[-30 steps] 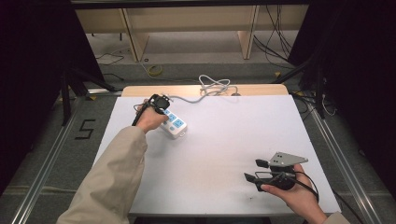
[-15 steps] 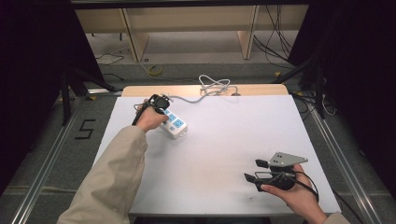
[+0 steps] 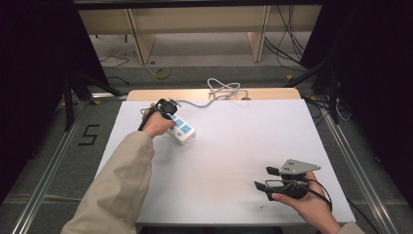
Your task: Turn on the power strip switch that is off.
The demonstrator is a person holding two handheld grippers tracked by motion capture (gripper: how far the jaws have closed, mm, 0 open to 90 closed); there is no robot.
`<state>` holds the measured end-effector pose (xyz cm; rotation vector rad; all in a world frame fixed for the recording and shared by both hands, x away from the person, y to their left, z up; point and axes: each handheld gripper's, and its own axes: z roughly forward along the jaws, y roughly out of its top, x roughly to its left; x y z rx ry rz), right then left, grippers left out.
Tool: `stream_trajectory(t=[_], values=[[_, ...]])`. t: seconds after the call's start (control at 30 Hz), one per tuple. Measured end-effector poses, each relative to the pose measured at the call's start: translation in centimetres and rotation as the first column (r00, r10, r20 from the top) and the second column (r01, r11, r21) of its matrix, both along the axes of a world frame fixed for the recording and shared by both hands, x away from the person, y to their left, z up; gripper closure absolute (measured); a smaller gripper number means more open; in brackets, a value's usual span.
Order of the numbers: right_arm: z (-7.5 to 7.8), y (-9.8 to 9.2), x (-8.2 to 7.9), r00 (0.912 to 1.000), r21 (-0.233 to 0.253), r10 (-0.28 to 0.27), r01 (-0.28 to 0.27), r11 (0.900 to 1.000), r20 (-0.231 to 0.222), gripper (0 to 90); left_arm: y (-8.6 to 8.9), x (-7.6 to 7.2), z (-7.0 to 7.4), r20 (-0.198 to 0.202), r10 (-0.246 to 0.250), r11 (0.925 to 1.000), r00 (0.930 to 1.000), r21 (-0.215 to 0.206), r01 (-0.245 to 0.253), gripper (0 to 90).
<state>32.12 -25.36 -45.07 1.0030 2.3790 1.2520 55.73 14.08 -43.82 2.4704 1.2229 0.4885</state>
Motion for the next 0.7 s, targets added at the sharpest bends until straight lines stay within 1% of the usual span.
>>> stream_trajectory(t=[0.13, 0.37, 0.5, 0.7], values=[[0.0, 0.01, 0.01, 1.0, -0.002, 0.002, -0.002, 1.0, 0.0, 30.2, -0.07, 0.06, 0.01, -0.006, -0.002, 0.9999, 1.0, 0.014, 0.002, 89.9], [0.0, 0.03, 0.0, 1.0, -0.003, 0.004, -0.004, 1.0, 0.001, 30.2, -0.16, 0.15, -0.05, -0.014, 0.014, 0.9999, 0.9998, 0.009, -0.014, 89.9], [0.01, 0.04, -0.02, 1.0, -0.004, 0.003, -0.003, 1.0, -0.001, 30.2, -0.54, 0.34, 0.11, -0.032, -0.003, 0.9984, 0.9995, 0.056, 0.005, 89.9], [0.0, -0.01, -0.02, 1.0, -0.007, 0.006, -0.006, 1.0, 0.0, 30.2, -0.78, 0.44, 0.11, -0.038, 0.005, 0.9978, 0.9993, 0.067, -0.003, 90.0]])
